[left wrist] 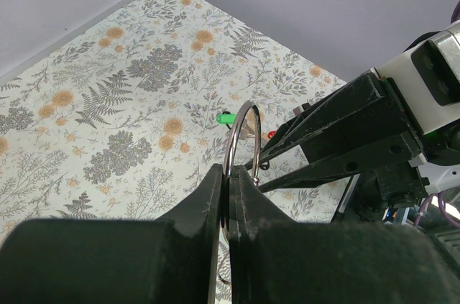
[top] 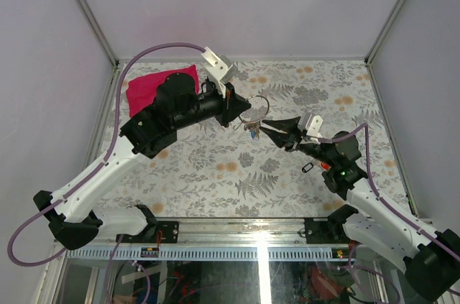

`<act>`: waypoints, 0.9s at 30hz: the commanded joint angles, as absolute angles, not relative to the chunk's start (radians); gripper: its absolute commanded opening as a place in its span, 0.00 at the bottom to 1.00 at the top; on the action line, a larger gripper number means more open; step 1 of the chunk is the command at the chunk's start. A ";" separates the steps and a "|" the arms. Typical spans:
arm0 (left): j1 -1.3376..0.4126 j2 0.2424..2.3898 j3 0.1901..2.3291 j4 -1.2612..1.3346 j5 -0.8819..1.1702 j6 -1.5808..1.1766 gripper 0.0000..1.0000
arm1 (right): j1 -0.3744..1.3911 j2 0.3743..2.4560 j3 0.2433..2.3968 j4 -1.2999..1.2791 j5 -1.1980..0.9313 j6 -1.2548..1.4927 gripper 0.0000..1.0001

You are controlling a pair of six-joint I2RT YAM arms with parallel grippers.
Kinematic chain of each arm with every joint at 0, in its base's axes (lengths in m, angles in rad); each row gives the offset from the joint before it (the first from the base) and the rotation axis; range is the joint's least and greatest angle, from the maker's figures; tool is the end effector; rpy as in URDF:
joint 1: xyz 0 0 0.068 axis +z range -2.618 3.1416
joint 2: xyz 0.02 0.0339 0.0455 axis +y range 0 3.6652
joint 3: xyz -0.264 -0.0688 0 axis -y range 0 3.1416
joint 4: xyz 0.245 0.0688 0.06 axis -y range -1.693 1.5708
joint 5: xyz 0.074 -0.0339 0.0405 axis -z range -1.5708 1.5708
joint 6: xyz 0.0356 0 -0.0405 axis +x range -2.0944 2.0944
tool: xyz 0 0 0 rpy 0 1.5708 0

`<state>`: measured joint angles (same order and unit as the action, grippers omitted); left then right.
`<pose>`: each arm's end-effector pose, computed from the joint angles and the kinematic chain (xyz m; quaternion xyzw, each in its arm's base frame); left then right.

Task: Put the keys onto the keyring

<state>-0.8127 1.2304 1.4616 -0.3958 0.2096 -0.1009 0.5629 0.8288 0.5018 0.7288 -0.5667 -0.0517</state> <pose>0.1761 -0.1968 0.4591 0.3277 0.6875 -0.3552 0.5419 0.1493 0.1168 0.3269 -0.3825 0.4344 0.3517 0.7357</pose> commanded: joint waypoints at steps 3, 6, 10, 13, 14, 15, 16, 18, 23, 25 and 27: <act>-0.816 1.227 1.496 -0.333 0.212 -0.109 0.00 | 0.569 0.821 0.550 0.788 -0.543 -0.065 0.29; -0.815 1.226 1.496 -0.337 0.211 -0.107 0.00 | 0.568 0.816 0.551 0.781 -0.533 -0.070 0.28; -0.815 1.221 1.488 -0.331 0.212 -0.108 0.00 | 0.568 0.817 0.552 0.780 -0.521 -0.076 0.28; -0.816 1.224 1.491 -0.331 0.216 -0.108 0.00 | 0.568 0.819 0.552 0.788 -0.514 -0.069 0.28; -0.815 1.224 1.492 -0.331 0.219 -0.107 0.00 | 0.569 0.821 0.552 0.793 -0.513 -0.063 0.28; -0.816 1.227 1.494 -0.333 0.220 -0.108 0.00 | 0.568 0.822 0.553 0.797 -0.512 -0.060 0.28; -0.815 1.227 1.495 -0.335 0.221 -0.108 0.00 | 0.568 0.822 0.554 0.800 -0.509 -0.054 0.28; -0.815 1.227 1.495 -0.337 0.220 -0.107 0.00 | 0.568 0.824 0.554 0.803 -0.506 -0.048 0.28; -0.815 1.226 1.489 -0.331 0.221 -0.110 0.00 | 0.568 0.840 0.554 0.839 -0.520 -0.015 0.31; -0.816 1.227 1.493 -0.331 0.221 -0.109 0.00 | 0.568 0.849 0.555 0.856 -0.528 0.001 0.32; -0.815 1.230 1.495 -0.333 0.223 -0.109 0.00 | 0.568 0.858 0.555 0.870 -0.533 0.016 0.32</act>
